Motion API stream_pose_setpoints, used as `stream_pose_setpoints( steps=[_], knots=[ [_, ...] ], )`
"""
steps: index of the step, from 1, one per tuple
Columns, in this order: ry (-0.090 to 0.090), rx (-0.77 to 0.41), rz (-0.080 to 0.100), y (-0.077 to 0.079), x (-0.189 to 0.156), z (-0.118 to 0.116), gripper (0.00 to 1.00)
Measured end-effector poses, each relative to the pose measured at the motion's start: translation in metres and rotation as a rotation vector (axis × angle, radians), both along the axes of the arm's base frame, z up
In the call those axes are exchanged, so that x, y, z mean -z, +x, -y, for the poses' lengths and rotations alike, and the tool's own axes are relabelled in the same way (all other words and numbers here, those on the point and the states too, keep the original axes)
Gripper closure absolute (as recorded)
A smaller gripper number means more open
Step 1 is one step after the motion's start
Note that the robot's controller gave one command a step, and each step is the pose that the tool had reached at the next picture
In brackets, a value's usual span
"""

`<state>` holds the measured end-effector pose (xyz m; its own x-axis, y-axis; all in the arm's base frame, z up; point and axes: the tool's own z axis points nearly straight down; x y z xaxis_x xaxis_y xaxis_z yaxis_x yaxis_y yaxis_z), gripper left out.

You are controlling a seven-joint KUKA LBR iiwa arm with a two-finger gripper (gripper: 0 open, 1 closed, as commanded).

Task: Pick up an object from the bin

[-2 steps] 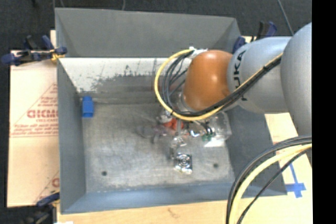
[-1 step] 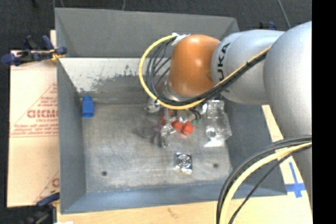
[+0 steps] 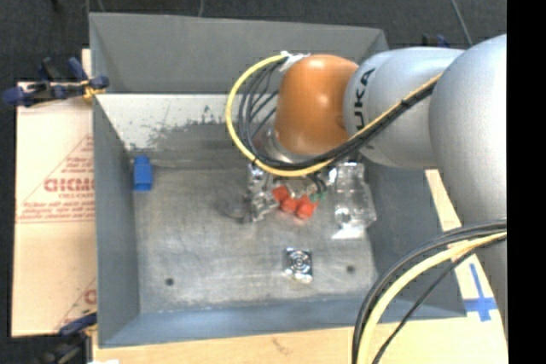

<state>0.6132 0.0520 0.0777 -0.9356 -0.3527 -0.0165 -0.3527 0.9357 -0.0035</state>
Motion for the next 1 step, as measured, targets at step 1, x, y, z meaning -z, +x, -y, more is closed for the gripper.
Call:
stream_pose_setpoints(
  steps=[1],
  knots=[
    [-0.005, -0.305, -0.003, 0.0005, -0.1796, -0.0422, 1.00]
  ],
)
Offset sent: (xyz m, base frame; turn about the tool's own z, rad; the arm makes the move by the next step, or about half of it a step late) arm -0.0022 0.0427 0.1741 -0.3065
